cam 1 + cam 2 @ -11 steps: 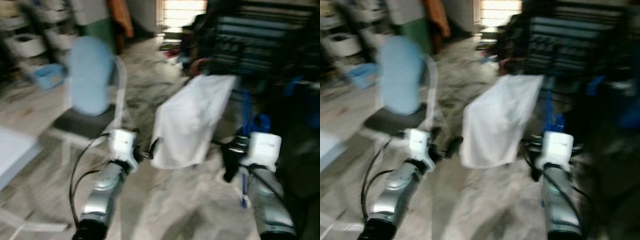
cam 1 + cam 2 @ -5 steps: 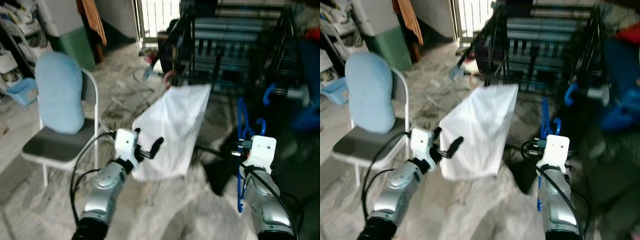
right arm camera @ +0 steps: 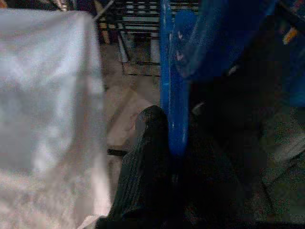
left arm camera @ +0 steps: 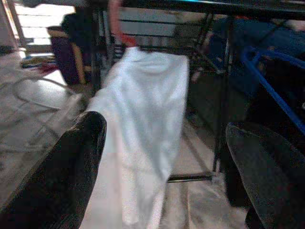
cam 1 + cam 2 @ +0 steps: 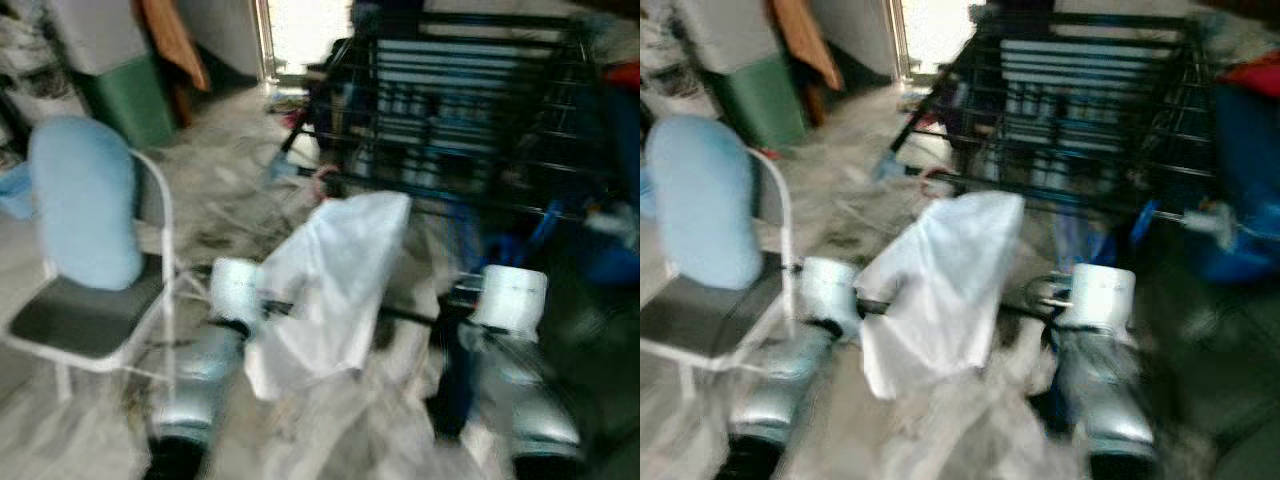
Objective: Hang hanger
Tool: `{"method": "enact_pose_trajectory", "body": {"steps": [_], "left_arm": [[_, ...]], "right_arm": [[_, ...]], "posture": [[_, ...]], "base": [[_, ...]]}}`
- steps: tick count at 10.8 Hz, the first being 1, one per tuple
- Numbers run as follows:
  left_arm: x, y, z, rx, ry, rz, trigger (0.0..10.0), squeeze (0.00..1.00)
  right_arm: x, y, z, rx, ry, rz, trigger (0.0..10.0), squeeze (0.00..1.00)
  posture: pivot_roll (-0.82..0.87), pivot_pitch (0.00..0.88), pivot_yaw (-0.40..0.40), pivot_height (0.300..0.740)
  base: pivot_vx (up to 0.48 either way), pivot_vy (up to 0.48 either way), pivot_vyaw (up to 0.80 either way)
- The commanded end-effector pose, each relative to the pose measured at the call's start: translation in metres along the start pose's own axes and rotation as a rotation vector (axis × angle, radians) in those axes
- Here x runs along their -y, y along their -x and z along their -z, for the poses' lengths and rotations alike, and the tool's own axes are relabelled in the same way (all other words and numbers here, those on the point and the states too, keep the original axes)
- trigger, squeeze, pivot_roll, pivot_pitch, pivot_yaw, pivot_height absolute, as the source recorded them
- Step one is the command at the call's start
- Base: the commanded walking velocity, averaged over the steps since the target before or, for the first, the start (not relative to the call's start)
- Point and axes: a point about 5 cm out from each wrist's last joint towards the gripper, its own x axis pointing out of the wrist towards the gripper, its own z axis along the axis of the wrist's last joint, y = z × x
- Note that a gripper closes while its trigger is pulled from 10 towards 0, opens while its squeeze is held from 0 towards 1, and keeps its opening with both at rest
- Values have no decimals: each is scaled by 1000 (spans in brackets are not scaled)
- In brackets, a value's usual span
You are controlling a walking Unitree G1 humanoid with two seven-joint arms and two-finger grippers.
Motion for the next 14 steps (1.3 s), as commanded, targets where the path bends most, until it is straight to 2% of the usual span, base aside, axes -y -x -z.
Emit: {"method": "enact_pose_trajectory", "body": {"steps": [1, 5, 9, 12, 14], "left_arm": [[-13, 6, -4, 3, -34, -33, 10000, 0], [-12, 12, 1, 2, -27, -52, 10000, 0], [-11, 13, 3, -3, -24, -50, 10000, 0], [-11, 15, 4, -9, -25, -48, 10000, 0], [-10, 15, 5, -15, -28, -44, 10000, 0]], "right_arm": [[-15, 0, 0, -14, -21, -49, 10000, 0], [-17, 4, 3, -13, 16, -68, 10000, 0], [-16, 0, -13, 48, 25, -51, 10000, 0], [-16, -13, -33, 92, 21, -43, 10000, 0], [-28, -29, -47, 78, 0, -84, 10000, 0]], "posture": [[-110, 21, 23, 740], [-108, 34, 16, 740], [-112, 41, 14, 740], [-109, 47, 18, 740], [-105, 50, 15, 740]], "base": [[364, 311, 0], [0, 0, 0], [0, 0, 0], [0, 0, 0], [0, 0, 0]]}}
